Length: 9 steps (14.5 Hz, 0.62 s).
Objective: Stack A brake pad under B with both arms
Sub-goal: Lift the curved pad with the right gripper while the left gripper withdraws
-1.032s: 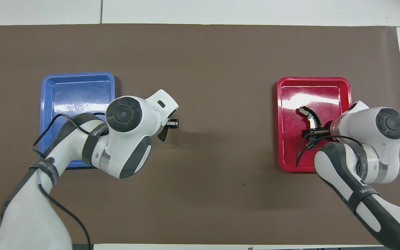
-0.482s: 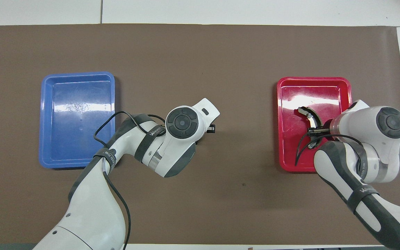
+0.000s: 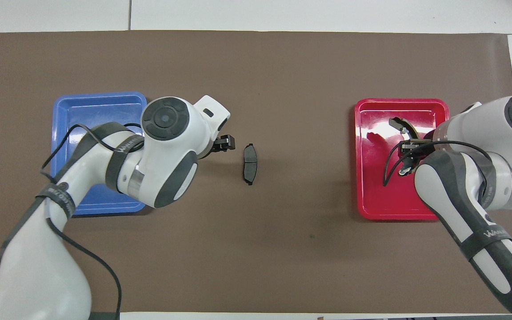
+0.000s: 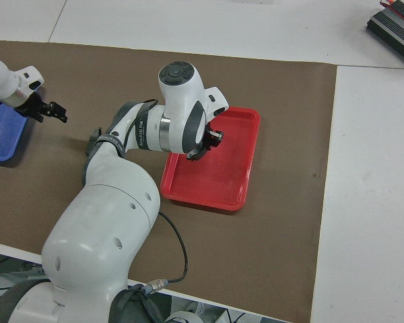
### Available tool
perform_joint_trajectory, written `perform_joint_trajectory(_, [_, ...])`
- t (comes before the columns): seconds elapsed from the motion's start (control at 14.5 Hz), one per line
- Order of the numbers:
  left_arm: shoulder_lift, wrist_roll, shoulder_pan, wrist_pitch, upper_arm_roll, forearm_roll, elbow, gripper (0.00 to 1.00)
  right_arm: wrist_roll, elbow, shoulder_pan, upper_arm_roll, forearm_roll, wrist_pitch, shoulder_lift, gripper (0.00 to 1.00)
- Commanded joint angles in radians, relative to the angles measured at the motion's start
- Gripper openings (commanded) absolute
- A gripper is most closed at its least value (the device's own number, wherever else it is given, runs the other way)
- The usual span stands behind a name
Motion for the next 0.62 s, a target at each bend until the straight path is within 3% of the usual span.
perform_joint_trajectory(0.0, [-0.1, 0.147, 0.126, -0.101, -0.005, -0.006, -0.049, 1.0, 0.058, 0.11, 0.085, 0.0, 0.016, -0.09, 0.02, 0.0])
perform_joint_trajectory(0.34, [-0.22, 0.461, 0.361, -0.214, -0.004, -0.006, -0.035, 1.0, 0.372, 0.188, 0.295, 0.002, 0.048, -0.111, 0.064, 0.0])
perform_joint_trajectory(0.55, [-0.272, 0.539, 0.432, -0.331, 0.001, -0.004, 0.026, 1.0, 0.463, 0.237, 0.398, 0.002, 0.066, -0.1, 0.116, 0.0])
